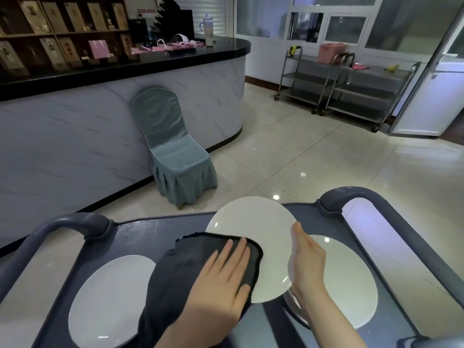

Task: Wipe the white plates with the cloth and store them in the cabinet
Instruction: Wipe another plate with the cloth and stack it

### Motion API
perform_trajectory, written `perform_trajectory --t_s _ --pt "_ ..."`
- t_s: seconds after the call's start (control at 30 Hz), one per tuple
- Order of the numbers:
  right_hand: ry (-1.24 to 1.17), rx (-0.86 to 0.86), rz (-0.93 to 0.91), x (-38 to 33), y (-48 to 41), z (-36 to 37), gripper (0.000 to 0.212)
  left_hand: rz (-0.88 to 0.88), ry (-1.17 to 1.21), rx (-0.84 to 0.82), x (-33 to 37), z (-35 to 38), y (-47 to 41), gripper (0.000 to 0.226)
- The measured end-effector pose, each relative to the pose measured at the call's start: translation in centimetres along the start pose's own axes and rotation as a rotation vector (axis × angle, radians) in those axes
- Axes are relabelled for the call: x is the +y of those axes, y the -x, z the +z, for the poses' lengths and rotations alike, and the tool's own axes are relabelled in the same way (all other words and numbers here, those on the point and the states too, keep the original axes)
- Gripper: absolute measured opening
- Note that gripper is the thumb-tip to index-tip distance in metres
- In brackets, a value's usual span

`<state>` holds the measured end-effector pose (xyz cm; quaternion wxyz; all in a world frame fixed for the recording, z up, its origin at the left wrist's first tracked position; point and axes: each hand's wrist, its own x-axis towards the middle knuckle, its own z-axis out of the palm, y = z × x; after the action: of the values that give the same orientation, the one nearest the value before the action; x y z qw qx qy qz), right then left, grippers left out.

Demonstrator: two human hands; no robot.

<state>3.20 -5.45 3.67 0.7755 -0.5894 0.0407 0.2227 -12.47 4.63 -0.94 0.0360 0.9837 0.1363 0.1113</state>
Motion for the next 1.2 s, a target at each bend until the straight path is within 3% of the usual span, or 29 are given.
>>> perform_trajectory --t_s 0.2,0.33,0.47,0.57,0.67,0.83,0.97,1.07,1.2 --pt "0.009 -0.024 -0.008 1.2 2.1 1.1 0.038 0.025 0.037 0.04 1.5 -0.4 -2.2 0.066" --pt "0.04 -0.137 -0.01 1.8 3.1 1.7 0.029 -0.014 0.066 0.087 0.2 -2.2 -5.9 0.063" --pt "0.236 -0.227 -0.102 1.0 3.2 1.3 0.042 0.004 0.119 0.162 -1.8 -3.9 -7.5 0.054" --pt "0.483 -0.369 -0.275 -1.3 2.8 1.1 0.037 -0.054 0.297 0.153 -3.0 -6.0 -7.7 0.038" --pt "0.752 -0.544 -0.437 -3.3 1.9 0.9 0.053 -0.122 0.547 0.062 -3.7 -7.5 -7.2 0.021" --pt "0.875 -0.714 -0.482 -5.9 1.5 1.3 0.021 -0.241 0.853 0.113 -3.6 -7.9 -5.5 0.01" --pt "0.801 -0.608 -0.469 -6.9 1.1 0.9 0.037 -0.517 1.072 0.253 -3.1 -7.1 -3.7 0.01" --pt "0.572 -0.434 -0.385 -6.0 0.8 0.5 0.029 -0.717 1.159 0.321 -2.5 -6.3 -2.6 0.014" --pt "0.563 -0.426 -0.346 -5.1 1.0 0.4 0.014 -0.666 1.039 0.292 -3.8 -6.8 -3.2 0.013"
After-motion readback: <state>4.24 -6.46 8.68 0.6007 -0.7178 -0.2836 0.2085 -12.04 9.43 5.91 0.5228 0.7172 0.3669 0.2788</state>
